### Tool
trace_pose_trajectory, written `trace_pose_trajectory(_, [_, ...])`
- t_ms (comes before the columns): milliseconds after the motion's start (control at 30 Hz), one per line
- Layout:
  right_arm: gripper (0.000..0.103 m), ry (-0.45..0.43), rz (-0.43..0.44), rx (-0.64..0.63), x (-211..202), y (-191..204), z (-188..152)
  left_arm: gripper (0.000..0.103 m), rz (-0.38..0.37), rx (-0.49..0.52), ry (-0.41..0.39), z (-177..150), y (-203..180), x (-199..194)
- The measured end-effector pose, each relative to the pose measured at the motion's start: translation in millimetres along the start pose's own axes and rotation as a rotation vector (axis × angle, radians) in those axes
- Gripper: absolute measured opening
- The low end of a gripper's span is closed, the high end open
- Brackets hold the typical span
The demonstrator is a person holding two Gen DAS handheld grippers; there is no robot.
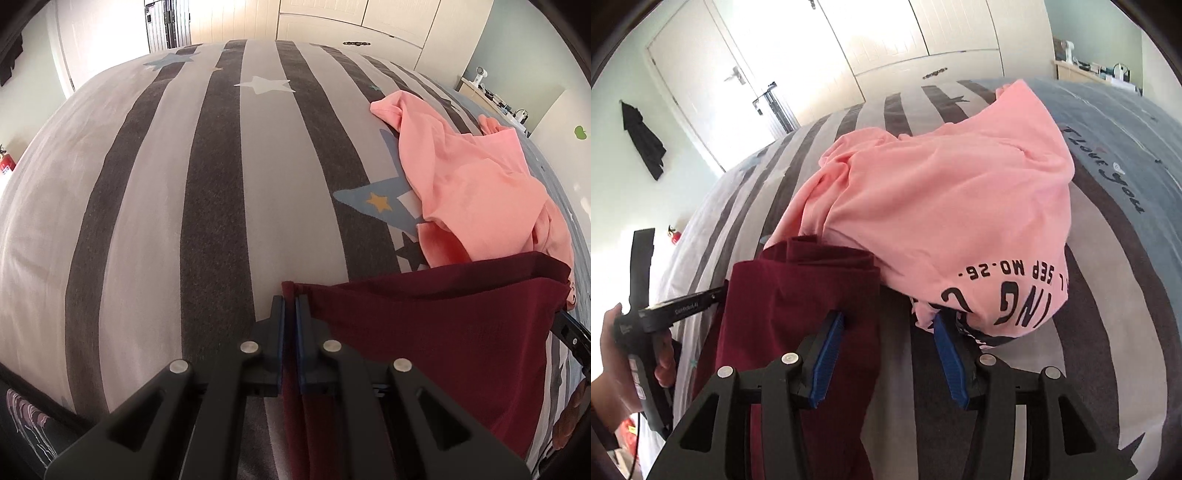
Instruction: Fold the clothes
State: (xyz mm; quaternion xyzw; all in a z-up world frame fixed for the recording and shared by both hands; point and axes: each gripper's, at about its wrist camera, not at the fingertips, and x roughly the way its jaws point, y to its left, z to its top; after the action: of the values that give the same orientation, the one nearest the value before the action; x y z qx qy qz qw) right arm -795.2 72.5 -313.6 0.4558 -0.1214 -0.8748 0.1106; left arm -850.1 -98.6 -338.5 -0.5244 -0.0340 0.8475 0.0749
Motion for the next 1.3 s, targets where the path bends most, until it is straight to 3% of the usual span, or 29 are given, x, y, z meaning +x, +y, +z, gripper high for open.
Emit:
trace_pose_trajectory(100, [0.047,-0.008,0.045,-0.011,-4,6,4,0.004,-0.004,-0.004,0.004,-1,3,-1])
trace_pose_trajectory(167, [0.032,-0.012,0.075,-0.028,-9,12,4,0.004,-0.002,-0.001,0.008,-2,5,-1])
trace_pose_trajectory(233, [0.024,-0.016,0.093,-0.054,-16,21,1,0.004,-0.001,0.002,0.012,-2,6,0])
trace_pose_trajectory(467, [0.024,0.016,0.2,-0.201,-16,69,-14,0.004,0.014,-0.002,0.014,0,7,3])
trace_pose_trajectory(633, [0.024,-0.012,0.086,-0.213,-12,64,-16,0.004,0.014,-0.001,0.017,2,9,4])
trace_pose_trajectory(700, [0.029,-0.027,0.021,-0.204,-11,55,-14,0.004,0.014,0.002,0.018,3,10,5])
trace_pose_trajectory(767, [0.036,-0.026,-0.009,-0.213,-7,50,-12,0.004,0.013,0.0,0.019,4,12,7])
trace_pose_trajectory(900, [0.037,-0.005,-0.017,-0.205,5,44,-3,0.004,0.021,0.001,0.019,6,12,10])
trace_pose_trajectory(933, [0.034,-0.002,-0.003,-0.182,5,41,1,0.004,0.024,0.006,0.017,6,12,10])
trace_pose_trajectory(967, [0.012,0.002,0.012,-0.158,6,38,6,0.004,0.028,0.013,0.012,7,12,9])
trace_pose_trajectory(1000, [0.002,0.005,0.027,-0.134,6,35,10,0.004,0.031,0.019,0.002,8,12,7])
trace_pose_trajectory(1200, [0.002,-0.005,0.062,-0.09,-8,22,39,0.004,-0.035,-0.02,-0.058,22,17,-11])
trace_pose_trajectory(1300, [0.002,0.009,0.044,-0.1,-7,15,60,0.004,-0.022,0.002,-0.054,29,24,-4])
